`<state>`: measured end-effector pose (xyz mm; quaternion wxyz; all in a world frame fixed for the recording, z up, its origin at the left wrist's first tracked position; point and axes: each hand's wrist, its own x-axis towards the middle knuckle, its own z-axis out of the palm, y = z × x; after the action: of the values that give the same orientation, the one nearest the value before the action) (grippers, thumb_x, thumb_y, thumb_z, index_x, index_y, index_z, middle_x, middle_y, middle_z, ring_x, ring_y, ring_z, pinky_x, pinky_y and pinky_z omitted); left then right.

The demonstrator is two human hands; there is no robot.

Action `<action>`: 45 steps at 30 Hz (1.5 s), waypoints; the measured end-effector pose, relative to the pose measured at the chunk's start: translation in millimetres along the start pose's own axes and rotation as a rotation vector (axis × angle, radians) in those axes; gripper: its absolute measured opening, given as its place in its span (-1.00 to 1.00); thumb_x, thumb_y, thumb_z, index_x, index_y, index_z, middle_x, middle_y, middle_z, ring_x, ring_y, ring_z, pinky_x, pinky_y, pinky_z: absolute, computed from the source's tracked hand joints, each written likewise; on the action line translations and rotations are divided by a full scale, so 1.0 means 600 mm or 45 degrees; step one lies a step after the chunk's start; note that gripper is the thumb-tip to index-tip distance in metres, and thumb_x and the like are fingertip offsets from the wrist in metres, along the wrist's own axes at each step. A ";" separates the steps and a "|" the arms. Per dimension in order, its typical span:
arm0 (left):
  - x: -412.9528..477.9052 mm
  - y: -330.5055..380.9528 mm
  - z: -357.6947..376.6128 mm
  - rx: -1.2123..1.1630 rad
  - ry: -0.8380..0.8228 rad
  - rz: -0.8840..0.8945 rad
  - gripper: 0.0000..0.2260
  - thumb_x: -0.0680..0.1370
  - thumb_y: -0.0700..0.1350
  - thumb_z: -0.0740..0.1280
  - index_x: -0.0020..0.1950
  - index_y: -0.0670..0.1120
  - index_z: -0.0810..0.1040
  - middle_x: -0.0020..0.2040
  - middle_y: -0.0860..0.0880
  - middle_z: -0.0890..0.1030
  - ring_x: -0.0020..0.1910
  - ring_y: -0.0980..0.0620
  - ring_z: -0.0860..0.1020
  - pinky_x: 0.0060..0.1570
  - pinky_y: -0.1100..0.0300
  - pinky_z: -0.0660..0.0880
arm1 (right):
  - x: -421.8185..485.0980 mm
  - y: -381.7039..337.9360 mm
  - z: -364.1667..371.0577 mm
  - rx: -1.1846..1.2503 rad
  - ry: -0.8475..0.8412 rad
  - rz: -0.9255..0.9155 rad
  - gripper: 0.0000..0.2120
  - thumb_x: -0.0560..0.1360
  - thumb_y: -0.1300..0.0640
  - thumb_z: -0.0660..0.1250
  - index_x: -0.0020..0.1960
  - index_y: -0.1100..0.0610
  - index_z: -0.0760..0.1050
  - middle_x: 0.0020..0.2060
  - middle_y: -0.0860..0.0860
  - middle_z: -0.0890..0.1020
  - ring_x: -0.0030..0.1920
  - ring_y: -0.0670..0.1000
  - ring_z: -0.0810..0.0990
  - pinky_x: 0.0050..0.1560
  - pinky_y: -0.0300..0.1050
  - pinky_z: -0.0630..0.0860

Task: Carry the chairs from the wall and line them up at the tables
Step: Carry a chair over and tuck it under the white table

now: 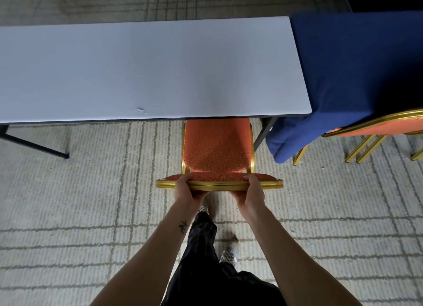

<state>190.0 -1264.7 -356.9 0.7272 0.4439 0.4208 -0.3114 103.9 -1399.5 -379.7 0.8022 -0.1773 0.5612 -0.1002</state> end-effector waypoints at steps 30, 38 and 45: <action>0.218 0.164 0.292 -0.088 -0.098 0.029 -0.74 0.61 -0.18 0.24 0.29 -0.21 0.48 0.10 -0.27 0.62 0.19 -0.30 0.59 0.24 -0.34 0.51 | 0.243 -0.184 0.271 -0.038 -0.003 -0.133 -0.73 0.48 0.14 0.34 0.17 0.12 0.50 -0.06 0.15 0.61 -0.06 0.17 0.64 0.07 0.30 0.63; 0.207 0.163 0.275 -0.027 -0.127 0.024 -0.68 0.62 -0.13 0.32 0.33 -0.22 0.50 0.16 -0.29 0.65 0.15 -0.29 0.63 0.21 -0.31 0.55 | 0.215 -0.182 0.260 -0.076 -0.107 -0.111 -0.74 0.49 0.07 0.38 0.14 0.13 0.55 -0.05 0.12 0.64 -0.01 0.13 0.65 0.28 0.23 0.55; 0.155 0.142 0.240 0.361 -0.229 -0.018 -0.41 0.56 0.33 0.29 0.37 -0.08 0.41 0.25 -0.17 0.60 0.19 -0.21 0.61 0.24 -0.20 0.55 | 0.147 -0.176 0.239 -0.177 -0.118 -0.104 -0.59 0.60 -0.04 0.35 0.33 0.20 0.50 0.15 0.17 0.61 0.23 0.14 0.60 0.34 0.14 0.51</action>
<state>350.7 -1367.8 -370.8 0.6898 0.5094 0.3089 -0.4113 273.1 -1503.1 -370.1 0.8084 -0.2597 0.5214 -0.0852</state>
